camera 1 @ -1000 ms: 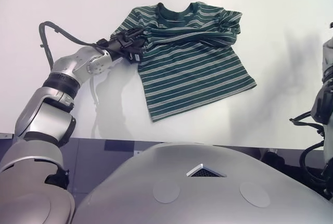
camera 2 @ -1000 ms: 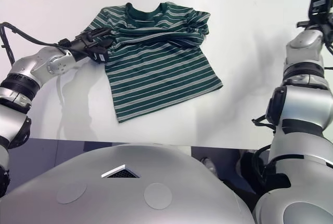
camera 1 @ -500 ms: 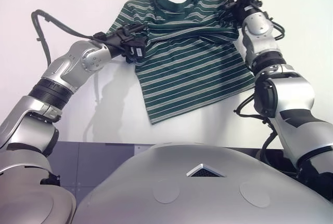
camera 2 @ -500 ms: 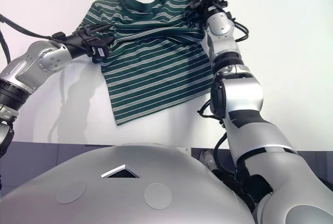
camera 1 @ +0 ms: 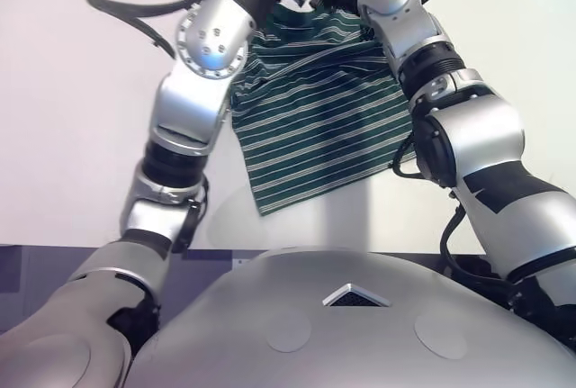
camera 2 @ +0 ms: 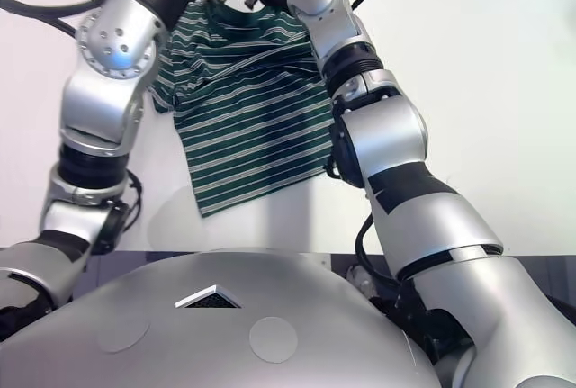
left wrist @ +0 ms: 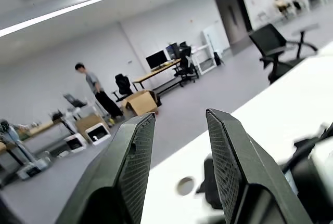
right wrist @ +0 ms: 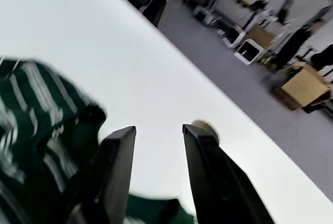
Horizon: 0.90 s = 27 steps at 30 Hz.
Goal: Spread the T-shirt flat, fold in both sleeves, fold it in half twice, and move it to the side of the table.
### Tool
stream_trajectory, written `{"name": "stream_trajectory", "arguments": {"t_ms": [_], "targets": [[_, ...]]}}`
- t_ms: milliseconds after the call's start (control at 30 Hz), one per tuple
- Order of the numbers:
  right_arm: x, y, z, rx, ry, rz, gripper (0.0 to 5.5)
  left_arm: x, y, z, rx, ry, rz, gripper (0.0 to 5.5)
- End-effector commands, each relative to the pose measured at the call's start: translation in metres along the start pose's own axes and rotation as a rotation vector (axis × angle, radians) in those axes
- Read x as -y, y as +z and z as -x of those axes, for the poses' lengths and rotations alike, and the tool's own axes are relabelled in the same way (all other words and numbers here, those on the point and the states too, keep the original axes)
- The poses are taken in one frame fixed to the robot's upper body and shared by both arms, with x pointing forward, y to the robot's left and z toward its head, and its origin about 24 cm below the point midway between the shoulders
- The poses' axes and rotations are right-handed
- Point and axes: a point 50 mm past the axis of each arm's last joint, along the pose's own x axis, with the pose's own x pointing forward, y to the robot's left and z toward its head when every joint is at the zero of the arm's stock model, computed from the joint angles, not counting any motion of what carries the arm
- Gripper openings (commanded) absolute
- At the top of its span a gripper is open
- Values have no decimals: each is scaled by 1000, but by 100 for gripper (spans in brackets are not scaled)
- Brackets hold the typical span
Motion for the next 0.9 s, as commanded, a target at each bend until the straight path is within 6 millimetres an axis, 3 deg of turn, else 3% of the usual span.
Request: {"name": "stream_trajectory", "arguments": {"t_ms": [33,100,167,333,400,467,533,600,667,733,833,900], "targets": [[-11,-50,16,-210,170,30,167,46,17,-3,205,-106,26,180],[-19,-62,16,-294,196,34,167,63,22,1,274,-175,1,180],[-19,-75,16,-396,51,56,167,67,28,1,327,-177,5,180],[34,-85,42,-521,-519,134,167,67,25,0,325,-157,22,180],[64,-63,52,-398,-726,163,167,65,20,1,298,-142,10,180],[91,-20,59,-118,-913,176,167,66,8,2,223,-161,-26,180],[96,13,58,139,-856,133,167,72,-15,11,119,-292,-125,180],[89,18,57,256,-652,59,167,65,-35,28,31,-398,-202,180],[69,0,69,331,-399,25,167,43,-50,46,-49,-423,-215,180],[27,-26,103,340,-141,34,167,25,-65,69,-144,-435,-160,180],[-34,-60,156,243,130,-25,167,25,-86,109,-283,-554,-90,180],[-54,-75,179,194,184,-62,167,30,-99,128,-355,-620,-78,180]]}}
